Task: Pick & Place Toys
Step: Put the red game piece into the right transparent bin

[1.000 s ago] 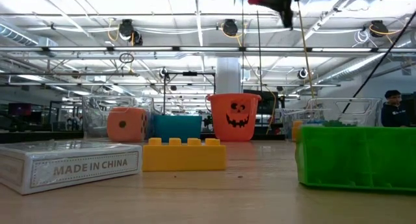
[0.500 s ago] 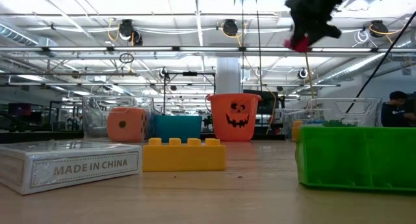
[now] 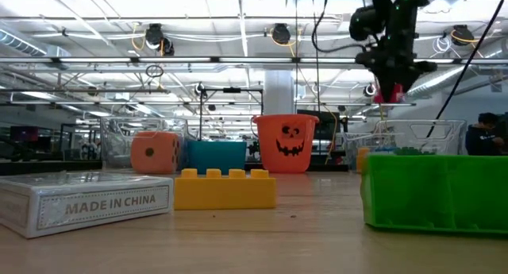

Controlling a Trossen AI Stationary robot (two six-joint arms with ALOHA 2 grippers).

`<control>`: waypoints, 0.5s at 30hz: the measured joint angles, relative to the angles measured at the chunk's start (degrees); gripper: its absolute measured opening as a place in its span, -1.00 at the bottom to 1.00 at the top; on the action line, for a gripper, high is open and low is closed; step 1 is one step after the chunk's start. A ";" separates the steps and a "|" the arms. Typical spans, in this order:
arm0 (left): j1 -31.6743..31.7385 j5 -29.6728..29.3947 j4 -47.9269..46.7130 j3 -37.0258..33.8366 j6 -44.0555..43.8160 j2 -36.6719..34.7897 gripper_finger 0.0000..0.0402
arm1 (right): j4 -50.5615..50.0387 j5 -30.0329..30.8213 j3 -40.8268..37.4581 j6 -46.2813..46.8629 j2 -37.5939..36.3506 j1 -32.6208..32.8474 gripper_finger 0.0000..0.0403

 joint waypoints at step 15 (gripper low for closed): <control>-0.11 1.07 0.24 -0.04 -0.19 3.17 -0.07 | 8.92 2.79 -18.30 7.79 -0.13 -3.12 -0.30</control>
